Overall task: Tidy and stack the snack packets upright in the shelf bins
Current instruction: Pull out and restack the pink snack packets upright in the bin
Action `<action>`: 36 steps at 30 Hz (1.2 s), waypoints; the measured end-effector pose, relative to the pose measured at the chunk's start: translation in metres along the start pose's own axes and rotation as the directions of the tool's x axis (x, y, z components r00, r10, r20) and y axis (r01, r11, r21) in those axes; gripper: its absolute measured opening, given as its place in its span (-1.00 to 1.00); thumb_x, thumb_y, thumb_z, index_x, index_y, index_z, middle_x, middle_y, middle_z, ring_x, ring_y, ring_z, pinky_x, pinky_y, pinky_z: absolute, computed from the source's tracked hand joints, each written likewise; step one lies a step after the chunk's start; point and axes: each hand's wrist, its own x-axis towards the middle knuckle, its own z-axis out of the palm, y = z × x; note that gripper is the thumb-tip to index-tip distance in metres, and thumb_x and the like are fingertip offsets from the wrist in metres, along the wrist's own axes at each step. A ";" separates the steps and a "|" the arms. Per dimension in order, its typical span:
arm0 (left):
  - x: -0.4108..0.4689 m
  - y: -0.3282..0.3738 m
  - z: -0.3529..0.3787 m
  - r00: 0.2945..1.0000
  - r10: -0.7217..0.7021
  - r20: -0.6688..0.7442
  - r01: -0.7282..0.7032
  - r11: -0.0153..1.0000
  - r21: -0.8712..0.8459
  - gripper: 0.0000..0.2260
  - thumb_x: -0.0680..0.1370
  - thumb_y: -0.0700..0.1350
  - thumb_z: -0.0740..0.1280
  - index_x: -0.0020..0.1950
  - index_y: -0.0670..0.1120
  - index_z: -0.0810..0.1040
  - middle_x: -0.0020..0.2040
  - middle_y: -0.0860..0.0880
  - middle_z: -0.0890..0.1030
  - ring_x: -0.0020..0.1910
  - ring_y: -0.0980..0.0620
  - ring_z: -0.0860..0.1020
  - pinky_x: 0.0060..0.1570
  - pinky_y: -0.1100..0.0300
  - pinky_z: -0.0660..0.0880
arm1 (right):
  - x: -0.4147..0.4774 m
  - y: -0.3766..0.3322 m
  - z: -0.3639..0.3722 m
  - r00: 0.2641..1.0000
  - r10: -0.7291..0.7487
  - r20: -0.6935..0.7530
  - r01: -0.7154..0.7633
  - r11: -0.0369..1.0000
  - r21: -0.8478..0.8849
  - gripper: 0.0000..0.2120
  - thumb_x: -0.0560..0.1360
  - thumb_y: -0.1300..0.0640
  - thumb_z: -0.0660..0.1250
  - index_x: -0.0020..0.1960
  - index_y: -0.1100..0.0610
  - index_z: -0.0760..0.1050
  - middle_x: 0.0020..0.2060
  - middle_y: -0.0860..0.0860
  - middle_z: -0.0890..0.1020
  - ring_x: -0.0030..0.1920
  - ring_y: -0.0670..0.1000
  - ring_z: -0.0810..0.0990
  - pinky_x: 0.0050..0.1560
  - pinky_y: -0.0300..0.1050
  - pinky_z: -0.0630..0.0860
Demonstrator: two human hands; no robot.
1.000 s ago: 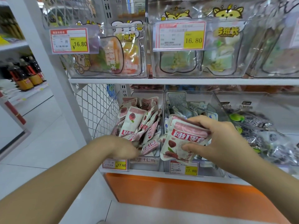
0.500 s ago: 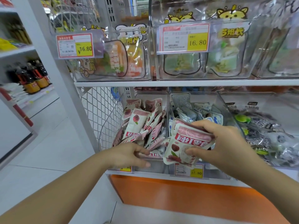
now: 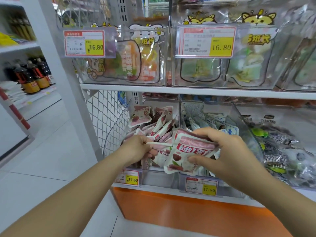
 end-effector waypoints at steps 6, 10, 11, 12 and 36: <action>0.011 -0.005 -0.016 0.985 -0.062 0.159 0.084 0.987 -0.136 -0.65 0.63 0.08 0.13 0.21 -0.13 0.52 0.10 -0.05 0.65 0.05 0.00 0.64 0.14 0.14 0.52 | 0.021 -0.010 0.023 0.999 -0.036 0.016 0.036 0.999 0.033 -0.65 0.36 -0.03 0.46 0.11 -0.22 0.49 -0.12 -0.37 0.60 -0.07 -0.31 0.55 -0.06 -0.33 0.49; 0.012 -0.009 -0.022 0.979 -0.011 0.203 0.077 0.946 -0.316 -0.47 0.62 0.20 -0.04 0.14 -0.16 0.52 -0.02 -0.13 0.66 0.01 -0.18 0.56 0.14 0.03 0.40 | 0.038 -0.014 0.039 0.996 -0.077 0.043 0.083 0.983 -0.164 -0.63 0.41 -0.07 0.43 0.19 -0.14 0.47 -0.16 -0.35 0.55 -0.10 -0.20 0.47 -0.10 -0.40 0.35; 0.011 -0.009 -0.022 0.975 -0.004 0.222 0.079 0.940 -0.331 -0.44 0.61 0.22 -0.09 0.13 -0.17 0.50 -0.05 -0.15 0.64 -0.03 -0.16 0.53 0.07 0.03 0.37 | 0.041 -0.012 0.042 0.995 -0.080 0.054 0.090 0.966 -0.244 -0.62 0.42 -0.09 0.41 0.21 -0.13 0.46 -0.13 -0.28 0.58 -0.06 -0.13 0.45 -0.03 -0.33 0.33; 0.010 -0.008 -0.022 0.972 0.003 0.233 0.078 0.938 -0.336 -0.43 0.60 0.24 -0.11 0.15 -0.15 0.48 -0.07 -0.17 0.59 -0.08 -0.13 0.50 0.01 0.06 0.38 | 0.044 -0.011 0.046 0.994 -0.088 0.069 0.105 0.943 -0.317 -0.62 0.43 -0.10 0.40 0.22 -0.11 0.46 -0.12 -0.20 0.62 -0.03 -0.06 0.46 0.08 -0.27 0.29; -0.052 -0.020 0.003 0.982 0.166 0.089 -0.187 0.803 0.565 -0.60 0.59 -0.12 0.15 0.43 0.00 0.24 -0.04 -0.09 0.57 -0.05 -0.09 0.52 -0.16 0.13 0.40 | 0.046 -0.015 0.068 0.881 0.054 0.470 0.338 0.623 -0.705 -0.83 0.59 0.06 0.13 0.12 0.00 0.44 -0.15 -0.03 0.61 0.04 0.02 0.57 0.43 0.11 -0.34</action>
